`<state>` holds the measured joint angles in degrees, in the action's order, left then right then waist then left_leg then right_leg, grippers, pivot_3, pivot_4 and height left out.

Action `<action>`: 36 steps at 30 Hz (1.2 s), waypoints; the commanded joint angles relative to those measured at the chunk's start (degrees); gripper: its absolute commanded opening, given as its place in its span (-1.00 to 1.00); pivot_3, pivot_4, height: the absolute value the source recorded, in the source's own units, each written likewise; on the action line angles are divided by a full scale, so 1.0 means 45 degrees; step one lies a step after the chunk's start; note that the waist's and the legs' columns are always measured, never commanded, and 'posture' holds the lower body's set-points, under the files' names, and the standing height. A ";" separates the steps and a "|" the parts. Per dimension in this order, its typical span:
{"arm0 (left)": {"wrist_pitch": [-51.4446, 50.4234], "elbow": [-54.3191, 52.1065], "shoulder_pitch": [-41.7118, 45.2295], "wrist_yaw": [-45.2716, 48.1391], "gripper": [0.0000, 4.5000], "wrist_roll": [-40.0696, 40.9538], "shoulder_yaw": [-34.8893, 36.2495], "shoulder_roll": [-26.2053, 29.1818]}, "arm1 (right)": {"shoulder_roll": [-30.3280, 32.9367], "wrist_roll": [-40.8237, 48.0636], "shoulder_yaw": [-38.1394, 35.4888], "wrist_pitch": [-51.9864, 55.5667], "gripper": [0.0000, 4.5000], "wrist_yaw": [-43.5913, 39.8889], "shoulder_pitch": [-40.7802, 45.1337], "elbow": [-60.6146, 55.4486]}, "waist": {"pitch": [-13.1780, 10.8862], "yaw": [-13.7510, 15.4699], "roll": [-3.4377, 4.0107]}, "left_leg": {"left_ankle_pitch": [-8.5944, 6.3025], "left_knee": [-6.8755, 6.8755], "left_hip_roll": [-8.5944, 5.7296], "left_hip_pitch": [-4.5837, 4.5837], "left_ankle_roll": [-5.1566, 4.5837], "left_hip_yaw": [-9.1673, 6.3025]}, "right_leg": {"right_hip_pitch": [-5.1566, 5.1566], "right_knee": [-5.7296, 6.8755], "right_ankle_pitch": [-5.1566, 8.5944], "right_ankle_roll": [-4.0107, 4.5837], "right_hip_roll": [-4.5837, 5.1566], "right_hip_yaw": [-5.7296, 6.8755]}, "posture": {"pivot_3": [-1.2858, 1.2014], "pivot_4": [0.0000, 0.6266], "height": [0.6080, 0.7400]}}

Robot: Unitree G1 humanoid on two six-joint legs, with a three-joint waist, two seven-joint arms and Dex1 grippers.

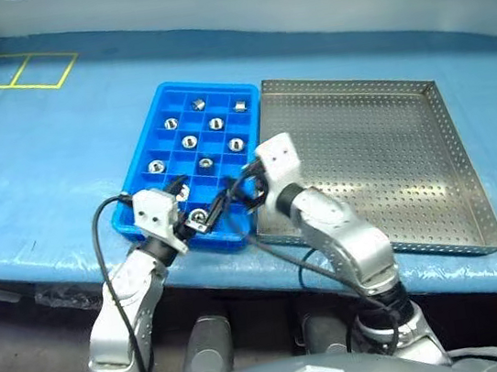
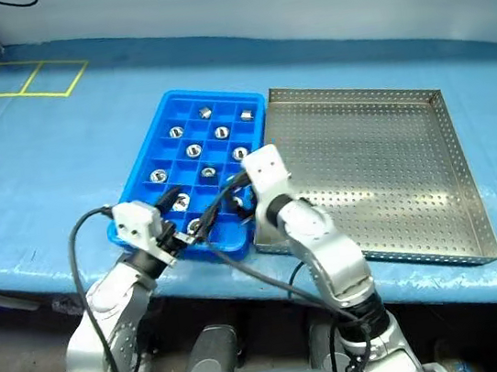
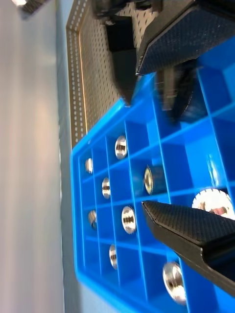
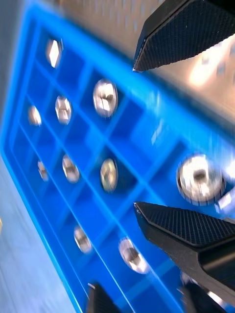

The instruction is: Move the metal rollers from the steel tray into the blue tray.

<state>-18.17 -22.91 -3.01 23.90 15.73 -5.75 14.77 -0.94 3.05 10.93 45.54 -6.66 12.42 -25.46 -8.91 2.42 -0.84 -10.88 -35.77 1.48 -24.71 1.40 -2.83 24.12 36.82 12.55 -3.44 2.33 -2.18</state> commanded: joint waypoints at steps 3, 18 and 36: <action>0.0295 0.0752 0.1141 0.0299 1.00 -0.0171 -0.0405 -0.0143 | 0.0323 -0.0467 -0.0915 -0.0760 0.99 0.0895 -0.0949 -0.1042 | 0.0000 -0.0727 0.0006 | -0.0001 0.0009 0.0002 0.0012 -0.0003 0.0003 | -0.0007 -0.0002 -0.0001 0.0000 -0.0006 -0.0016 | -0.03 -0.52 1.00; 0.0373 0.2767 0.2669 -0.3082 1.00 -0.2079 0.0613 -0.1525 | 0.0276 -0.1384 -0.2013 -0.2382 0.99 0.2425 -0.4146 -0.1857 | 0.0000 -0.1500 0.0012 | 0.0000 -0.0018 0.0025 0.0064 -0.0006 -0.0001 | -0.0057 0.0015 -0.0010 -0.0016 -0.0057 -0.0079 | -0.04 -0.52 1.00; 0.0021 0.2910 0.2489 -0.4774 1.00 -0.2553 0.1493 -0.1957 | 0.0219 -0.1627 -0.1877 -0.3055 0.99 0.2390 -0.4379 -0.1351 | 0.0001 -0.1317 0.0009 | -0.0001 -0.0025 0.0021 0.0060 -0.0006 -0.0003 | -0.0060 0.0012 -0.0013 -0.0020 -0.0056 -0.0080 | 0.00 -0.52 1.00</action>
<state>-18.32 -8.97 7.98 2.59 4.68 0.66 6.24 0.15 -4.09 2.10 32.94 4.01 -7.56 -30.66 -8.91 -3.51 -0.79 -10.88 -35.88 1.57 -24.44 1.37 -2.84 23.85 36.87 12.49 -3.53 2.08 -2.54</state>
